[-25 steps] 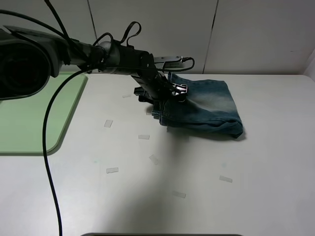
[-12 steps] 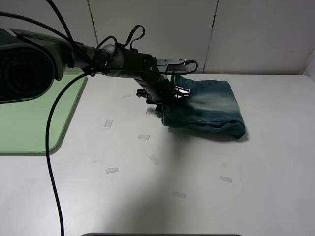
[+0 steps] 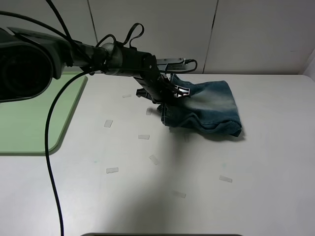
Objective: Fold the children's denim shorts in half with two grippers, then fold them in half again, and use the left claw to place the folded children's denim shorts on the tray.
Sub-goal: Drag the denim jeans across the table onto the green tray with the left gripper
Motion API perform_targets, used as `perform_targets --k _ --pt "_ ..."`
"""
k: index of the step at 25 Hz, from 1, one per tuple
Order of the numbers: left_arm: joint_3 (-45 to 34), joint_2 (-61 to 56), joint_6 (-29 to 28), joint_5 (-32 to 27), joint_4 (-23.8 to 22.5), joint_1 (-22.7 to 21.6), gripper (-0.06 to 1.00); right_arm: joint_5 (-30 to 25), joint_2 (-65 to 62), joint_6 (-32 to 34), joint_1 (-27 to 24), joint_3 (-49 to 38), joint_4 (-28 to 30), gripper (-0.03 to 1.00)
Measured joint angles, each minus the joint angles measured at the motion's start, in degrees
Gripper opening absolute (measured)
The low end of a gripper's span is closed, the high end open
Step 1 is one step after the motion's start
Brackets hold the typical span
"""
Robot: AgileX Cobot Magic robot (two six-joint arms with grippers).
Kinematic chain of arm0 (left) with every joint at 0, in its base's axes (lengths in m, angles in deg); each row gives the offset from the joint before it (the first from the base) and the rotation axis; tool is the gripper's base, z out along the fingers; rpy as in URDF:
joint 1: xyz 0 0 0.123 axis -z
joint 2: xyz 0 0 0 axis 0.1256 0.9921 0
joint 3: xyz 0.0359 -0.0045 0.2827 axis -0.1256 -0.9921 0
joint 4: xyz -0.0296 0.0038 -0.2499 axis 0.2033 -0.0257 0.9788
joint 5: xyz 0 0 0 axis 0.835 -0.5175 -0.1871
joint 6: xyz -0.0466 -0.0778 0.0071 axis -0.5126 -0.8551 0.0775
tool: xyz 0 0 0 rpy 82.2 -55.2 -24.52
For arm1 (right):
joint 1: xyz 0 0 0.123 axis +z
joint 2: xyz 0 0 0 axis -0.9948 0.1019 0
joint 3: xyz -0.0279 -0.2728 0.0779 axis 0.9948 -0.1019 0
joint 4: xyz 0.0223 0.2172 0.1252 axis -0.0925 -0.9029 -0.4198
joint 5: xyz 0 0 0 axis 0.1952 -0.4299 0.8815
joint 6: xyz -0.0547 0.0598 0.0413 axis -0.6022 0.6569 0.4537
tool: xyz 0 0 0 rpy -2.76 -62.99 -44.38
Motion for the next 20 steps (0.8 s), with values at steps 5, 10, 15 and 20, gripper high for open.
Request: perform_targets --k 5,10,15,20 --pt "0.0 -3.0 0.0 -7.8 -3.4 -1.3 0.21 0.0 0.0 0.0 0.0 0.0 -0.1 0.70" --pt "0.0 -7.0 0.0 -15.9 -7.3 -3.8 0.20 0.0 0.0 0.0 0.0 0.0 -0.1 0.70" --pt "-0.1 -10.5 0.7 -23.1 -9.1 -6.9 0.20 0.0 0.0 0.0 0.0 0.0 -0.1 0.70" --pt "-0.1 -13.7 3.9 -29.3 -11.5 -10.3 0.20 0.0 0.0 0.0 0.0 0.0 -0.1 0.70"
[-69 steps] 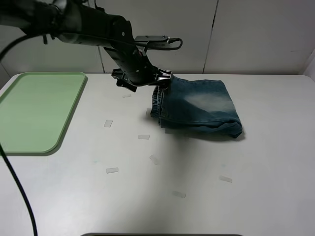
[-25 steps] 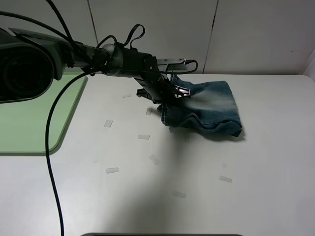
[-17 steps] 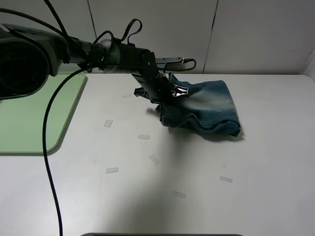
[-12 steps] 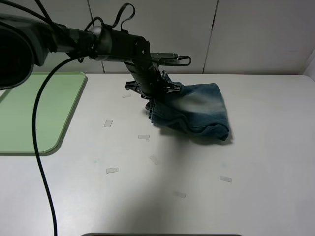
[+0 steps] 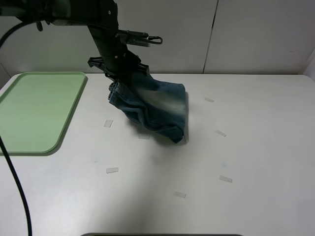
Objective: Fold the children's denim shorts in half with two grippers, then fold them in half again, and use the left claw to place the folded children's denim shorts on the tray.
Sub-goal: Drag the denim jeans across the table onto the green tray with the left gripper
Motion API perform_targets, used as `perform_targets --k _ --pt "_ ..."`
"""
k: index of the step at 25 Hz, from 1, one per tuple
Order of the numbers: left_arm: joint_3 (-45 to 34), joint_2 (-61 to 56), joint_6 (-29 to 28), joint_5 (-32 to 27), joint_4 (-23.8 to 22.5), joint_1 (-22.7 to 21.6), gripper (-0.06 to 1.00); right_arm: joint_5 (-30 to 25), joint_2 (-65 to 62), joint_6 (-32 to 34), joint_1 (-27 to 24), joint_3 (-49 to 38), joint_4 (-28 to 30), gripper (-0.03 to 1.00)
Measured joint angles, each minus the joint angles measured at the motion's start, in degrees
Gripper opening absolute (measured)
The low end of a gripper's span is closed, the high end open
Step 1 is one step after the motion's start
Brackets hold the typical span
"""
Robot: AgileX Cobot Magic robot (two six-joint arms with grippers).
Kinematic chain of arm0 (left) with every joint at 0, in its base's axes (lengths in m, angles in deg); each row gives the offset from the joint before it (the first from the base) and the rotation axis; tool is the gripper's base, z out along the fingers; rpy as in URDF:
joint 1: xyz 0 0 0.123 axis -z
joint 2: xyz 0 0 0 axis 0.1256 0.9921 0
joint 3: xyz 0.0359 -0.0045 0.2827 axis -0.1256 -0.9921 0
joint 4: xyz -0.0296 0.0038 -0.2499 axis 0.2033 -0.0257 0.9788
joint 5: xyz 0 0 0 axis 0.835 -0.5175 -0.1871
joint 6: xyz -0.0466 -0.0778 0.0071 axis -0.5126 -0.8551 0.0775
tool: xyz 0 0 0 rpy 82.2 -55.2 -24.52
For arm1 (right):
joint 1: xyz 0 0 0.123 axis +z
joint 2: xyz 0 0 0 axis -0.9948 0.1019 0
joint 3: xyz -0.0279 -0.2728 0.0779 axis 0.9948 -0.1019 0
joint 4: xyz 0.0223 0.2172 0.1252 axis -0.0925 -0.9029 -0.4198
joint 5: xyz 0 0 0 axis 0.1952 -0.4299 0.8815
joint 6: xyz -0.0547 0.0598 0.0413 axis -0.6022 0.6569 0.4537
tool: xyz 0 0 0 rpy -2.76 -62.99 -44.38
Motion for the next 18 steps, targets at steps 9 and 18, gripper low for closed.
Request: perform_targets --k 9,18 --pt "-2.5 -6.7 5.9 -5.8 -0.4 -10.3 0.20 0.0 0.0 0.0 0.0 0.0 0.0 0.70" --pt "-7.7 -8.2 11.5 -10.8 -0.5 -21.5 0.20 0.0 0.0 0.0 0.0 0.0 0.0 0.70"
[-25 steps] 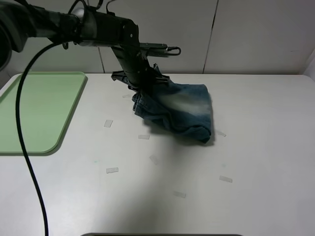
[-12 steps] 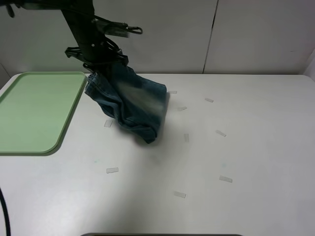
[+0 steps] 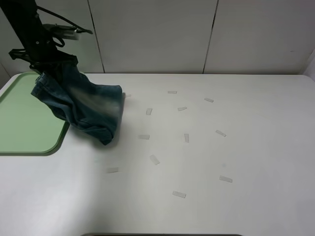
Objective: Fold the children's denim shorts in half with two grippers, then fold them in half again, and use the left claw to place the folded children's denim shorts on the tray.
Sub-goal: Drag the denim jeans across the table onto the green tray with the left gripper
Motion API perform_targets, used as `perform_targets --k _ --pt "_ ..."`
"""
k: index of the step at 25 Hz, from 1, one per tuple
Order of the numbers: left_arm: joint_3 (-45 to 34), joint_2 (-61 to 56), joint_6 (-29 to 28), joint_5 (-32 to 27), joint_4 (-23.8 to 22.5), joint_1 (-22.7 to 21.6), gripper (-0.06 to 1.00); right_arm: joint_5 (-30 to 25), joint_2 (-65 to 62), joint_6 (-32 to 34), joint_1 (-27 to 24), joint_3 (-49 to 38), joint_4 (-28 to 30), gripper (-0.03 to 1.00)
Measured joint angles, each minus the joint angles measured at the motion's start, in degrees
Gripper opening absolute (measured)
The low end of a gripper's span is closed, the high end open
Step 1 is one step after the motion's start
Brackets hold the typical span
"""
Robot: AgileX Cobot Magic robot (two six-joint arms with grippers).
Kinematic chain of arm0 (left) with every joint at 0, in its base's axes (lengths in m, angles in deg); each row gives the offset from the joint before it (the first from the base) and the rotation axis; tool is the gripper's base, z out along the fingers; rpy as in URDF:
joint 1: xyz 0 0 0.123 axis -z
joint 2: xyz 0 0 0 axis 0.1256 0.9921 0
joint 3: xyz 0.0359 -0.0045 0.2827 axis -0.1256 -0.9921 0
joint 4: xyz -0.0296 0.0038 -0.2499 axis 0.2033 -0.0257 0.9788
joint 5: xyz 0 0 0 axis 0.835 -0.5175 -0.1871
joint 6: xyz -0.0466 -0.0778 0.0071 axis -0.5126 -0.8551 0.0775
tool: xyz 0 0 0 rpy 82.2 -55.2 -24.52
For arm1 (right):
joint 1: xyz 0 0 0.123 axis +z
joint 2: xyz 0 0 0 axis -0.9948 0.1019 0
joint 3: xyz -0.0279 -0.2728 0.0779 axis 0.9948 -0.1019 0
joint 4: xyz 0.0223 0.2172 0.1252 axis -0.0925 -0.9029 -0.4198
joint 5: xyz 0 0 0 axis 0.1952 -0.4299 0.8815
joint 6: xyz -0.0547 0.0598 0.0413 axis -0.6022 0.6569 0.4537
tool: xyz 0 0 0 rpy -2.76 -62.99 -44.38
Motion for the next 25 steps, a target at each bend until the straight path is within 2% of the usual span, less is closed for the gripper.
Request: perform_targets --k 6,12,25 --pt "-1.5 0.0 1.3 0.7 0.0 -6.5 0.20 0.0 0.0 0.0 0.0 0.0 0.0 0.70" --pt "-1.5 0.0 5.3 2.6 0.1 -12.0 0.20 0.0 0.0 0.0 0.0 0.0 0.0 0.70" --pt "-1.5 0.0 12.1 5.0 0.4 -19.5 0.20 0.0 0.0 0.0 0.0 0.0 0.0 0.70"
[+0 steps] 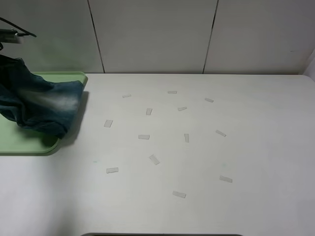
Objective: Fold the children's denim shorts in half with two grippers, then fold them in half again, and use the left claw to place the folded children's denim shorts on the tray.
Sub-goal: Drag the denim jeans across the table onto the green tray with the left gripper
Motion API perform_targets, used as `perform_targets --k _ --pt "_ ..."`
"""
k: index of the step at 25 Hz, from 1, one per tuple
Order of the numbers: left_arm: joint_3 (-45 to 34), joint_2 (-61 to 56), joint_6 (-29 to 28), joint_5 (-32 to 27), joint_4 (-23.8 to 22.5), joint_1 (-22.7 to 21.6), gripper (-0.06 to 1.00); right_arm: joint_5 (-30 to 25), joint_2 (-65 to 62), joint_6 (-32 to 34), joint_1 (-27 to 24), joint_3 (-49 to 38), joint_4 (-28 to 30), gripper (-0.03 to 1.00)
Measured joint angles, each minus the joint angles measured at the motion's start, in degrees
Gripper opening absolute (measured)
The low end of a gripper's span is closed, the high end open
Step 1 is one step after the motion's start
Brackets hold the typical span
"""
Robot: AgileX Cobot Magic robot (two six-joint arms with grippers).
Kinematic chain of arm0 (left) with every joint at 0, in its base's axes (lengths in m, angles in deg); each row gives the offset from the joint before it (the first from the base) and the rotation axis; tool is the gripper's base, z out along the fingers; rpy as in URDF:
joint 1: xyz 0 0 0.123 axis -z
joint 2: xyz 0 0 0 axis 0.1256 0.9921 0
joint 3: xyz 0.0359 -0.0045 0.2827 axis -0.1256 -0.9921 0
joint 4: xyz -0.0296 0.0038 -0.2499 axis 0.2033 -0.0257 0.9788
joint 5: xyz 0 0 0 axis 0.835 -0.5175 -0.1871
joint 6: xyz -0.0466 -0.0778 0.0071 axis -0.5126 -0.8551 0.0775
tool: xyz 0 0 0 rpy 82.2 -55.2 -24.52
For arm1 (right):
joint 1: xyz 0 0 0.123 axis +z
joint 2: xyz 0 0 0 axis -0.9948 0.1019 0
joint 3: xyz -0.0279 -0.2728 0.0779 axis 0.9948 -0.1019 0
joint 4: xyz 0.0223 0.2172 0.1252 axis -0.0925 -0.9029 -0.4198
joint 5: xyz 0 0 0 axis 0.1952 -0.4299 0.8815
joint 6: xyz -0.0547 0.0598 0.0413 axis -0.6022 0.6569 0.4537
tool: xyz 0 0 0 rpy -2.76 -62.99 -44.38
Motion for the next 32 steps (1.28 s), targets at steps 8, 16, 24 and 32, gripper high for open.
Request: perform_targets --k 8,16,24,32 --pt "0.0 0.0 1.5 1.8 -0.2 -2.6 0.20 0.0 0.0 0.0 0.0 0.0 0.0 0.70" --pt "0.0 0.0 3.4 3.0 -0.2 -2.7 0.20 0.0 0.0 0.0 0.0 0.0 0.0 0.70" --pt "0.0 0.0 6.5 4.3 2.0 -2.7 0.32 0.0 0.0 0.0 0.0 0.0 0.0 0.70" --pt "0.0 0.0 7.0 7.3 6.3 -2.7 0.97 0.0 0.0 0.0 0.0 0.0 0.0 0.70"
